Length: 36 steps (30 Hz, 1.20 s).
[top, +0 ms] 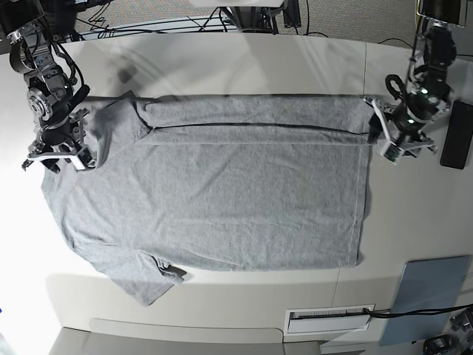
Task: Fold the T-shirt properly
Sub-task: 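Lay the folded shoulder edge flat and open both grippers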
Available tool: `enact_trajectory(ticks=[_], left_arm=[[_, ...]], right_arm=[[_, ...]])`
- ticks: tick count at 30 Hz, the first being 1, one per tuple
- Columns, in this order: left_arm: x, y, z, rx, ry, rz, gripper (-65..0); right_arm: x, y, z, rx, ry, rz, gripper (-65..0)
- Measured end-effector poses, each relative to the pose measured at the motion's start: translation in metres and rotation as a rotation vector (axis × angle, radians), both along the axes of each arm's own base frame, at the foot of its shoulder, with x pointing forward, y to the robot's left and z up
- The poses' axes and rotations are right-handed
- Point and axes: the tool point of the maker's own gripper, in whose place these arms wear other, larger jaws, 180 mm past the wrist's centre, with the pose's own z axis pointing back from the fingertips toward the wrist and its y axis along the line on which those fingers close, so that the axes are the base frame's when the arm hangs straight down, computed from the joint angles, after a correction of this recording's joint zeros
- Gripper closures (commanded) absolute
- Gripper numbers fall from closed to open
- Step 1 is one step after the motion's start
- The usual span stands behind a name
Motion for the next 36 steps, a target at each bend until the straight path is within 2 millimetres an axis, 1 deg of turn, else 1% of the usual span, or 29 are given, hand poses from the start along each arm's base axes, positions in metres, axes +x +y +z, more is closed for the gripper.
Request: enact_trajectory(ticks=[2, 4, 6, 8, 9, 10, 11, 15, 19, 22, 24, 25, 29, 31, 33, 36], left_arm=[[0.002, 0.000, 0.013, -0.099, -0.018, 0.045, -32.9], [0.000, -0.002, 0.022, -0.189, -0.024, 0.059, -29.0], [-0.009, -0.006, 0.024, -0.265, -0.015, 0.058, -21.3], [-0.019, -0.013, 0.022, -0.332, -0.006, 0.054, -11.3], [-0.024, -0.018, 0.020, -0.357, 0.002, 0.046, -6.9], [-0.029, -0.024, 0.017, -0.379, 0.010, 0.037, -3.4], [-0.034, -0.031, 0.014, -0.398, 0.019, 0.024, -1.5], [-0.046, -0.054, 0.001, -0.463, 0.047, 0.044, -0.8], [-0.044, -0.058, -0.009, -0.489, 0.043, 0.158, -0.8], [-0.043, -0.064, -0.016, -0.522, 0.046, 0.190, -0.8], [-0.045, -0.063, -0.023, -0.523, 0.057, 0.206, -0.8], [-0.046, -0.062, -0.027, -0.516, 0.068, 0.210, -0.8], [-0.044, -0.059, -0.037, -0.518, 0.083, 0.231, -0.8], [-0.041, -0.058, -0.040, -0.537, 0.079, 0.240, -0.8], [-0.040, -0.058, -0.043, -0.558, 0.079, 0.249, -0.8], [-0.043, -0.056, -0.045, -0.575, 0.077, 0.261, -0.8]], right_arm=[[-0.001, -0.003, 0.002, 0.004, -0.024, -0.026, -23.8], [-0.005, -0.007, 0.001, 0.015, -0.037, -0.067, -15.9], [-0.010, -0.009, -0.001, 0.051, -0.069, -0.123, -7.9], [-0.015, -0.010, -0.005, 0.104, -0.093, -0.186, -1.7], [-0.018, -0.011, -0.006, 0.123, -0.107, -0.217, 0.0], [-0.022, -0.014, -0.007, 0.144, -0.121, -0.252, 0.0], [-0.025, -0.017, -0.009, 0.171, -0.126, -0.285, 0.0], [-0.035, -0.028, -0.013, 0.285, -0.155, -0.413, 0.0], [-0.040, -0.020, -0.025, 0.429, -0.096, -0.434, 0.0], [-0.041, -0.020, -0.025, 0.471, -0.092, -0.441, 0.0], [-0.039, -0.023, -0.025, 0.472, -0.104, -0.440, 0.0], [-0.040, -0.024, -0.029, 0.473, -0.097, -0.439, 0.0], [-0.056, -0.028, -0.062, 0.510, 0.007, -0.458, 0.0], [-0.061, -0.033, -0.074, 0.510, 0.037, -0.485, 0.0], [-0.060, -0.035, -0.076, 0.510, 0.041, -0.496, 0.0], [-0.065, -0.035, -0.079, 0.483, 0.077, -0.485, 0.0]])
